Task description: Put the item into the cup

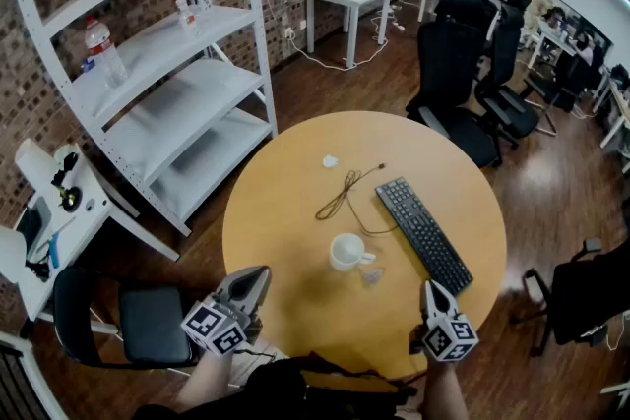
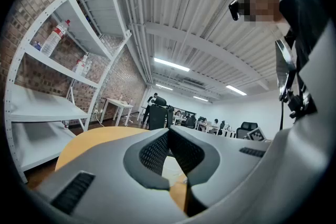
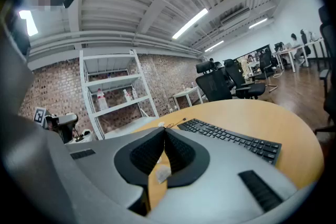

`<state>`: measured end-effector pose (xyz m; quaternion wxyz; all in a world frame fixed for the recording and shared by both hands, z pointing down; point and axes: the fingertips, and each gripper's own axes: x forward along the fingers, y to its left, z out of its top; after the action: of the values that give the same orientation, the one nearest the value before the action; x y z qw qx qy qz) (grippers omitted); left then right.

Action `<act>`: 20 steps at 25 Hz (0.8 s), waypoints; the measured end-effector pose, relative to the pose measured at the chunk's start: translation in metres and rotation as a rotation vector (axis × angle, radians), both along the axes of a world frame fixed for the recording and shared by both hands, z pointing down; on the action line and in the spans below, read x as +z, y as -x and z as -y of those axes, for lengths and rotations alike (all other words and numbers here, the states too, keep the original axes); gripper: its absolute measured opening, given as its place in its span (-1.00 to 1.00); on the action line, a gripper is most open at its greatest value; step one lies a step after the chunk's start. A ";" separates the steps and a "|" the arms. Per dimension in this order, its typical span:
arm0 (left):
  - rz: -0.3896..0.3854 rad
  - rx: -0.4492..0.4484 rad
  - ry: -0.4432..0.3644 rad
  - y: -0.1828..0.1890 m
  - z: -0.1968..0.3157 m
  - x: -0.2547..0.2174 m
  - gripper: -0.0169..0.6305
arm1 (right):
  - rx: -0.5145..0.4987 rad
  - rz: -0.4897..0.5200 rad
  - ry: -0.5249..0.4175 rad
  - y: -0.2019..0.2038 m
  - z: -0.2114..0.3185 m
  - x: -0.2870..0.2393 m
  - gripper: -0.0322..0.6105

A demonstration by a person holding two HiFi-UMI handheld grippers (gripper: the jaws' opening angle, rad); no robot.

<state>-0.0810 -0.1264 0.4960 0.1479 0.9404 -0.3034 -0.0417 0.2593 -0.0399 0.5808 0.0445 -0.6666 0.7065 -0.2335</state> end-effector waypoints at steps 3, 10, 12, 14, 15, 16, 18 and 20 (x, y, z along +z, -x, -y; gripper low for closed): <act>0.005 -0.007 0.004 0.001 0.004 0.001 -0.96 | -0.077 -0.048 0.099 0.015 0.019 0.026 -0.74; 0.030 -0.052 0.027 0.010 0.009 0.009 -0.96 | -0.313 -0.215 0.298 0.058 0.060 0.093 -0.05; 0.042 -0.060 0.036 0.011 0.008 0.011 -0.96 | -0.345 -0.245 0.336 0.061 0.069 0.109 -0.05; 0.058 -0.070 0.046 0.014 0.006 0.012 -0.96 | -0.381 -0.307 0.364 0.065 0.078 0.121 -0.05; 0.067 -0.074 0.048 0.015 0.004 0.013 -0.96 | -0.400 -0.336 0.375 0.067 0.083 0.126 -0.05; 0.077 -0.079 0.047 0.017 0.003 0.014 -0.96 | -0.415 -0.358 0.389 0.069 0.086 0.133 -0.05; 0.098 -0.085 0.044 0.021 0.002 0.016 -0.96 | -0.435 -0.380 0.420 0.072 0.089 0.148 -0.05; 0.116 -0.087 0.052 0.022 -0.001 0.020 -0.96 | -0.456 -0.397 0.458 0.075 0.089 0.157 -0.05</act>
<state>-0.1030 -0.1257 0.5165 0.1526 0.9229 -0.3532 0.0143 0.1844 -0.1291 0.7378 -0.2963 -0.5171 0.7612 -0.2556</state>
